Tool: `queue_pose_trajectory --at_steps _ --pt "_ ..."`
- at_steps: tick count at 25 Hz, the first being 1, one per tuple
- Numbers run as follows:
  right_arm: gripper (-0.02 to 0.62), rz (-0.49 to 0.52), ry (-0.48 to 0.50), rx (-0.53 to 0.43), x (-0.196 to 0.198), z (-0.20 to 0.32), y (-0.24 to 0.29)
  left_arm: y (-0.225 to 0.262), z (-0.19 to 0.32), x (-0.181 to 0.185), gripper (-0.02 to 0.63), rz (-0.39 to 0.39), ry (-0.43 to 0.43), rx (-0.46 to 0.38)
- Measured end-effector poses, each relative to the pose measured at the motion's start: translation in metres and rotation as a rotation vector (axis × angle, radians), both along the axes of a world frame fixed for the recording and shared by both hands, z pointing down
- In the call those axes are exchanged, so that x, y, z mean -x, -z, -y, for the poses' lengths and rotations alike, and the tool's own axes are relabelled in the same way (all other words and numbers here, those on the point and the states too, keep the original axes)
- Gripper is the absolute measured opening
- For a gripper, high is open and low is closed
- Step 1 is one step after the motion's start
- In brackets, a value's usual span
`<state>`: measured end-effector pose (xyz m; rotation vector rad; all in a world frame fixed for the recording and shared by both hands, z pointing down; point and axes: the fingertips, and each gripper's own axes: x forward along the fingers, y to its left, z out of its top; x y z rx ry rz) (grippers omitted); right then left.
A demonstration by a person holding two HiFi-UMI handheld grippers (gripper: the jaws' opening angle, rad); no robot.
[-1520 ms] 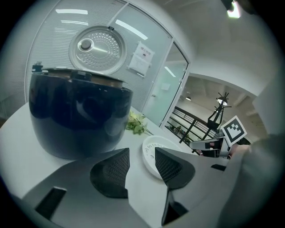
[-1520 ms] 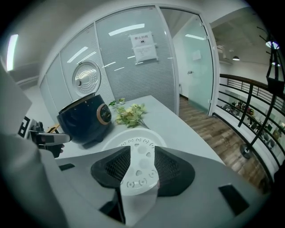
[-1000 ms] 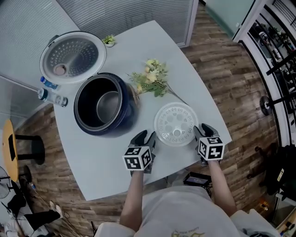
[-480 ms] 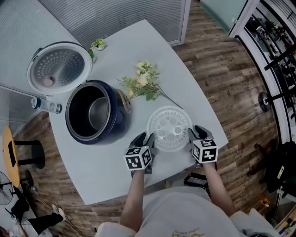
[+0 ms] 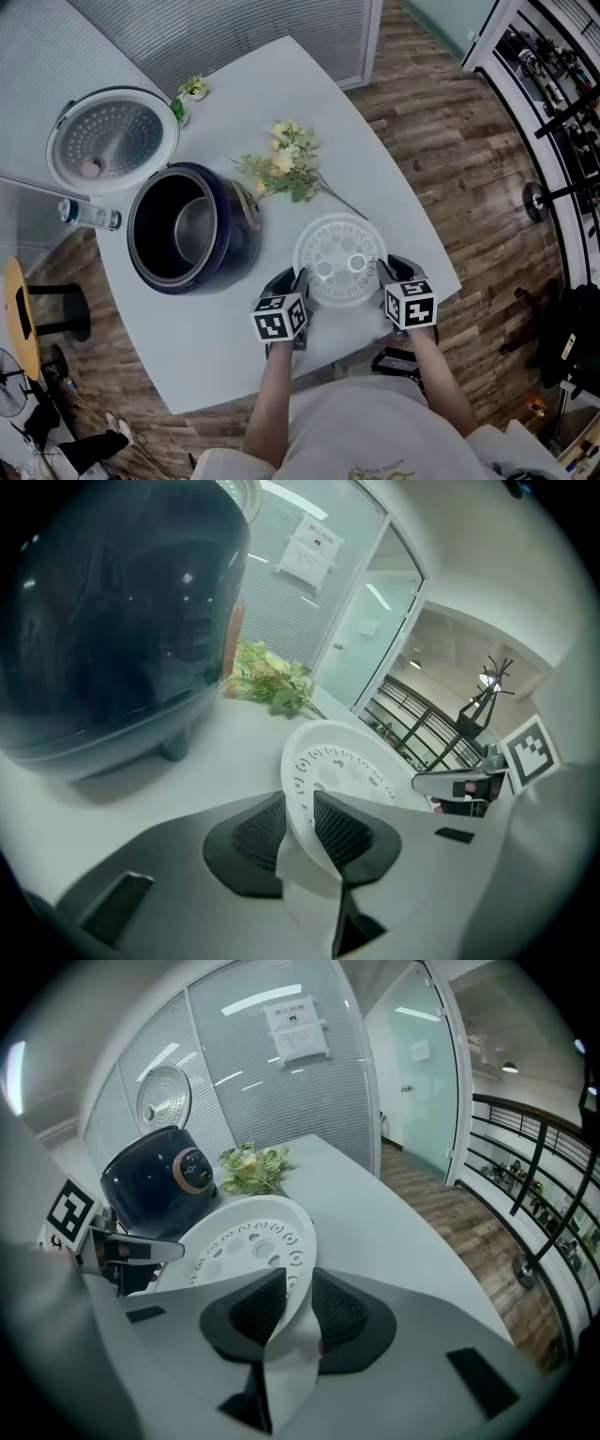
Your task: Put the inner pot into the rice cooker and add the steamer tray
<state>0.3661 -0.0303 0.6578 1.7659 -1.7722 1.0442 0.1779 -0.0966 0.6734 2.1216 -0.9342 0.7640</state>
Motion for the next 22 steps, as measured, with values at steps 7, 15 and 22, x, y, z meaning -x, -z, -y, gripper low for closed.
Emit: queue_pose_trajectory --at_steps 7,15,22 --pt "0.083 0.003 -0.017 -0.029 -0.005 0.004 0.008 0.005 -0.001 -0.001 0.092 -0.002 -0.008 -0.007" --pt "0.071 0.059 -0.067 -0.084 -0.009 0.011 0.03 0.029 0.006 -0.003 0.086 -0.036 -0.023 -0.044" --pt "0.066 0.084 -0.094 -0.142 -0.01 0.024 0.054 0.057 0.018 -0.002 0.078 -0.057 -0.031 -0.094"
